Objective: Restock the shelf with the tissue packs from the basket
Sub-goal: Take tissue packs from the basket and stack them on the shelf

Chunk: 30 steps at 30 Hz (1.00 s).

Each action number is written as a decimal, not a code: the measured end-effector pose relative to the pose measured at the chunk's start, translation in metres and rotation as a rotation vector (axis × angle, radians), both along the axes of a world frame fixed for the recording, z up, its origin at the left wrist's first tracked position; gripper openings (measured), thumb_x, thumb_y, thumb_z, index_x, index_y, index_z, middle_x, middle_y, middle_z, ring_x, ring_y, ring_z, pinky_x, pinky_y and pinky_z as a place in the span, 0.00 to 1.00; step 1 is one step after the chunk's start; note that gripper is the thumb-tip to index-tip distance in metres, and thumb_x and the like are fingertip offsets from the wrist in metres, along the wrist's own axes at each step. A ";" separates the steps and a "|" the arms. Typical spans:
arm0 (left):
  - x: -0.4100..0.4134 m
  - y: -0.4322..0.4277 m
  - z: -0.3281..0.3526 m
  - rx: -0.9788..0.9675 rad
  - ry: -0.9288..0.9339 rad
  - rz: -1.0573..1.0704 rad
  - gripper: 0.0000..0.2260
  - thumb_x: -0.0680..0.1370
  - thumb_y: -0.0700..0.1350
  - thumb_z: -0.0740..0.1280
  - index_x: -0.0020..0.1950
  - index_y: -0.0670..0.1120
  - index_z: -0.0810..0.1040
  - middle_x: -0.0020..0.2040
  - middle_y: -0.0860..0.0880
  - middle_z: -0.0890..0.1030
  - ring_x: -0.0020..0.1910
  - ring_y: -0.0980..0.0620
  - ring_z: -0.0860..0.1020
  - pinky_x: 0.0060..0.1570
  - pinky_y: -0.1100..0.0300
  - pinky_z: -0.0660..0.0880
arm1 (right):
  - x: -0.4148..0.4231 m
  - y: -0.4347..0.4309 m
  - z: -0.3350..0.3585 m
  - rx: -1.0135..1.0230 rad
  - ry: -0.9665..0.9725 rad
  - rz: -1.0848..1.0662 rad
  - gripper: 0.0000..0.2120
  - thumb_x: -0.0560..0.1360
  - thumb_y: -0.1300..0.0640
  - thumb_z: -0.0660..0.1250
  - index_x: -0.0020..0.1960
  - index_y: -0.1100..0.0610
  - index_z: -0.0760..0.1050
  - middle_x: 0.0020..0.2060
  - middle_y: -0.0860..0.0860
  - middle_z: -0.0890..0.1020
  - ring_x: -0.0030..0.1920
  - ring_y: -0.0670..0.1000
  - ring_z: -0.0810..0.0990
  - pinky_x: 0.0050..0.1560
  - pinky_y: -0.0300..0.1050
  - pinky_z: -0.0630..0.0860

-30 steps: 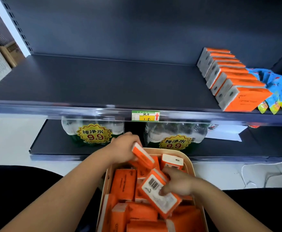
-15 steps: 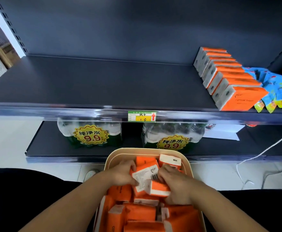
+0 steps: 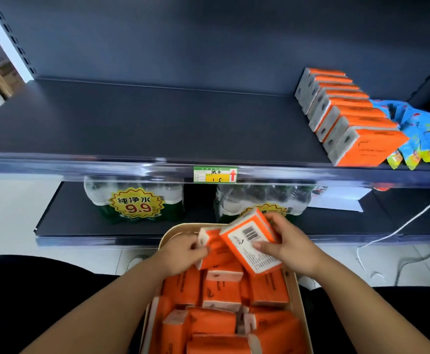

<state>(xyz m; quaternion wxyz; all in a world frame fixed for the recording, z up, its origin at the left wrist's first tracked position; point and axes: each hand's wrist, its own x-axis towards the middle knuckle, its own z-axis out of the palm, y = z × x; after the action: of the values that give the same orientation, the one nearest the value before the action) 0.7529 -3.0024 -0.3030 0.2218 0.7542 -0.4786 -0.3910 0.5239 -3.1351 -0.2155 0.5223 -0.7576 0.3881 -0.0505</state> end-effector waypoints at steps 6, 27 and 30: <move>-0.003 -0.006 0.000 0.022 0.481 0.383 0.06 0.79 0.44 0.65 0.53 0.49 0.80 0.48 0.48 0.84 0.48 0.49 0.82 0.57 0.49 0.77 | 0.000 -0.002 0.005 -0.042 -0.092 -0.021 0.20 0.71 0.56 0.76 0.56 0.48 0.69 0.49 0.48 0.83 0.49 0.49 0.83 0.50 0.52 0.81; -0.016 0.000 -0.005 0.330 0.786 0.381 0.34 0.65 0.70 0.71 0.66 0.55 0.70 0.60 0.47 0.81 0.57 0.46 0.80 0.48 0.50 0.79 | 0.006 0.033 -0.066 -0.250 0.175 0.315 0.28 0.68 0.49 0.75 0.58 0.35 0.61 0.73 0.43 0.54 0.74 0.48 0.54 0.72 0.44 0.58; -0.016 0.003 -0.003 0.306 0.669 0.297 0.47 0.57 0.65 0.79 0.70 0.55 0.61 0.61 0.48 0.78 0.57 0.47 0.80 0.53 0.48 0.80 | 0.011 0.039 -0.065 -0.369 0.189 0.385 0.29 0.68 0.47 0.75 0.63 0.41 0.63 0.74 0.42 0.53 0.73 0.45 0.52 0.72 0.40 0.54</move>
<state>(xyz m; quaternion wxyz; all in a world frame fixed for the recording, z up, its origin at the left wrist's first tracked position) 0.7368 -2.9994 -0.3061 0.3049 0.6707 -0.2018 -0.6453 0.5344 -3.0964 -0.2809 0.3368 -0.9011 0.2682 0.0507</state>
